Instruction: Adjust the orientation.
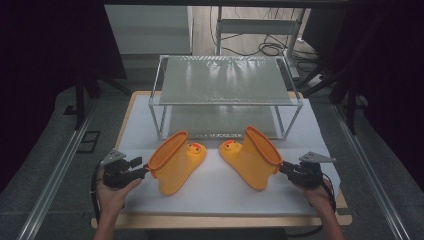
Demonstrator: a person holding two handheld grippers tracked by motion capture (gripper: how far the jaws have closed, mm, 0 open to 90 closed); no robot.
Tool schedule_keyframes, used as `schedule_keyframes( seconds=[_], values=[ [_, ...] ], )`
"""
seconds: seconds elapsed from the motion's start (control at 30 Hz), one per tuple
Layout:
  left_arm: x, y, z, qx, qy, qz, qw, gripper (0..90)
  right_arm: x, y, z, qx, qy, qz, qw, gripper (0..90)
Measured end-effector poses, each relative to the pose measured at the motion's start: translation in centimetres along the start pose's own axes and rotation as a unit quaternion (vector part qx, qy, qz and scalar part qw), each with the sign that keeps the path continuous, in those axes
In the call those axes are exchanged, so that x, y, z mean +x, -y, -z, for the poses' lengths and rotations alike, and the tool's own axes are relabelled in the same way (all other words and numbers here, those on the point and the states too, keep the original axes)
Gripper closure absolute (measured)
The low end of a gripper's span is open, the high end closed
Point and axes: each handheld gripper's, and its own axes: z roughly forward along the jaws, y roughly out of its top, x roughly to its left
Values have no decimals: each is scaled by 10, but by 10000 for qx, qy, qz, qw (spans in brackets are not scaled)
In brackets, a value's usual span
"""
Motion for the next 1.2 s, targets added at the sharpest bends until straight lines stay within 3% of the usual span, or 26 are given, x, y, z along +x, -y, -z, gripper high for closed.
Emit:
schedule_keyframes(
  seconds=[0.23, 0.4, 0.6, 0.83, 0.97, 1.03, 1.2],
  values=[
    [3, -1, 3, -84, 33, 105, 9999, 429, 9, -12, -11, 112, -279, 434, 9986, 885],
    [4, 0, 4, -73, 3, 144, 9999, 428, 15, -17, -20, 244, -364, 609, 9972, 898],
    [4, 1, 4, -40, -46, 108, 9999, 427, 25, -18, -29, 563, -531, 903, 9929, 899],
    [2, 1, 4, 8, -77, 69, 9999, 427, 33, -18, -30, 650, -709, 1067, 9896, 900],
    [2, 2, 4, -4, -81, 92, 9999, 427, 43, -17, -30, 691, -1049, 1332, 9831, 900],
    [3, 2, 4, 3, -81, 94, 9999, 427, 45, -16, -30, 696, -1094, 1364, 9821, 900],
    [2, 2, 4, -1, -46, 111, 9999, 427, 59, -16, -31, 728, -1351, 1596, 9752, 900]
  ],
)
